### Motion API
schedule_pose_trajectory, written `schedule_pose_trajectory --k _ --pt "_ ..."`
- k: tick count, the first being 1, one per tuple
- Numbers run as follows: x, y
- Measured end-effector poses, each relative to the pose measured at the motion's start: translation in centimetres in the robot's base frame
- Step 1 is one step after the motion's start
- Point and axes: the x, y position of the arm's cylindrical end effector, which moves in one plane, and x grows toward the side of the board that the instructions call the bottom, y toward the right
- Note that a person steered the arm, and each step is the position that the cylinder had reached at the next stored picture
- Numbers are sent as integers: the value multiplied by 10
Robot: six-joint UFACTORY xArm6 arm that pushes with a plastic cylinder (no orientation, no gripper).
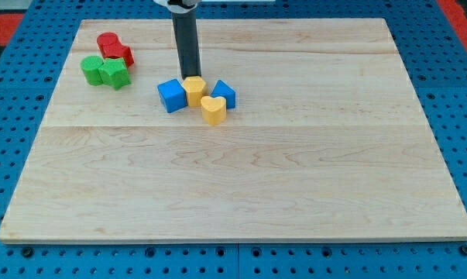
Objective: Move the blue cube closer to the yellow heart and blue triangle
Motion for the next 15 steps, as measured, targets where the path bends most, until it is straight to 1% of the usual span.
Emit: schedule_pose_trajectory --k 1,3,4,5,10,13,15 --pt "12 3" --pt "-7 -51" --pt "12 -52" --pt "36 -47" --pt "82 -43" --pt "96 -38" --pt "95 -2"
